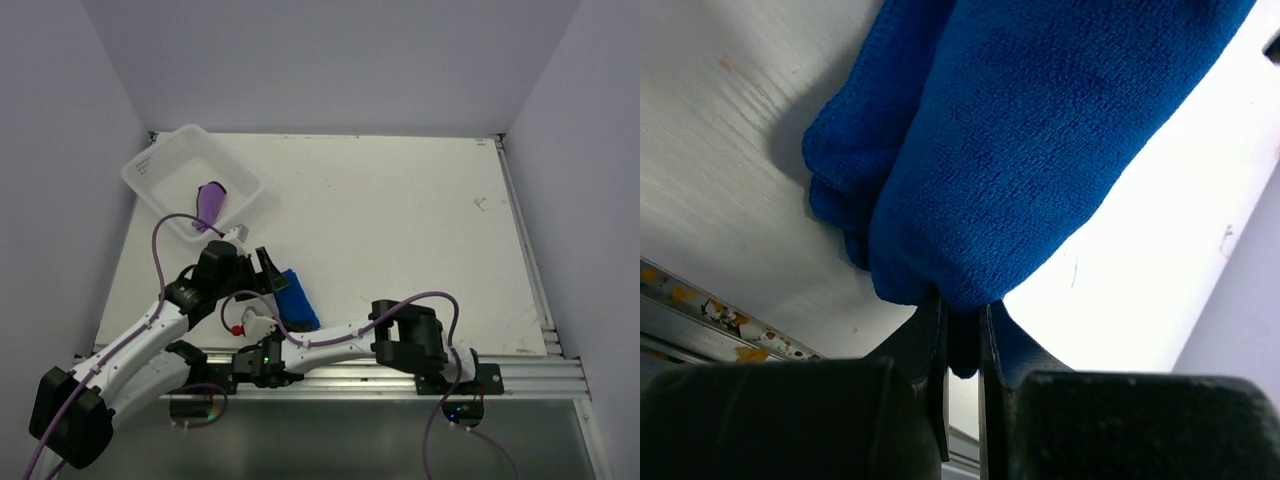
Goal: Roll the towels
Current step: Roll the towel
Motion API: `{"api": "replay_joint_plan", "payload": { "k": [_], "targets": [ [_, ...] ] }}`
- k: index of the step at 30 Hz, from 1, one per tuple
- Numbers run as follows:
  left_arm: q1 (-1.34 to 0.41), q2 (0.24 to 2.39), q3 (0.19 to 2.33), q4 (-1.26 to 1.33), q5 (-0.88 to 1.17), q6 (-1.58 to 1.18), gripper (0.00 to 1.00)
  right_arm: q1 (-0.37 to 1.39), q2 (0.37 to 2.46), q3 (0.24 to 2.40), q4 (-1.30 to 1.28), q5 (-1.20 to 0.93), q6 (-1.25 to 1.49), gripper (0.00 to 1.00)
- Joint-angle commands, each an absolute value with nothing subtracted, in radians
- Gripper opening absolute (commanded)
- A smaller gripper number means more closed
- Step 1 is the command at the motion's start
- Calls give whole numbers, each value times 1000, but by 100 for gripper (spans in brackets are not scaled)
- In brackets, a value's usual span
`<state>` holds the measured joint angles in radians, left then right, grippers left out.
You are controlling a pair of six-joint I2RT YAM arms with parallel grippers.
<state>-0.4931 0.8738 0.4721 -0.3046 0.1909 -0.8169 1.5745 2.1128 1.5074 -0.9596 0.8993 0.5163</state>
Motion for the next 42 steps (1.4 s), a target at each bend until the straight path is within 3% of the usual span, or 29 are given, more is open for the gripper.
{"api": "replay_joint_plan", "payload": {
  "k": [1,4,14,32,42],
  "targets": [
    [-492,858,518,-333,224,-798,85,1585,2166,1561,-1045,930,474,0],
    [-492,859,511,-307,239,-821,99,1594,2187,1583,-1037,934,457,0],
    [-497,980,499,-215,275,-835,100,1612,2253,1646,-1040,928,399,0],
    [-589,1287,560,-192,77,-804,100,1614,2306,1687,-977,856,290,0],
    [-663,1373,460,-105,21,-857,81,1608,2280,1652,-951,850,279,0]
  ]
}}
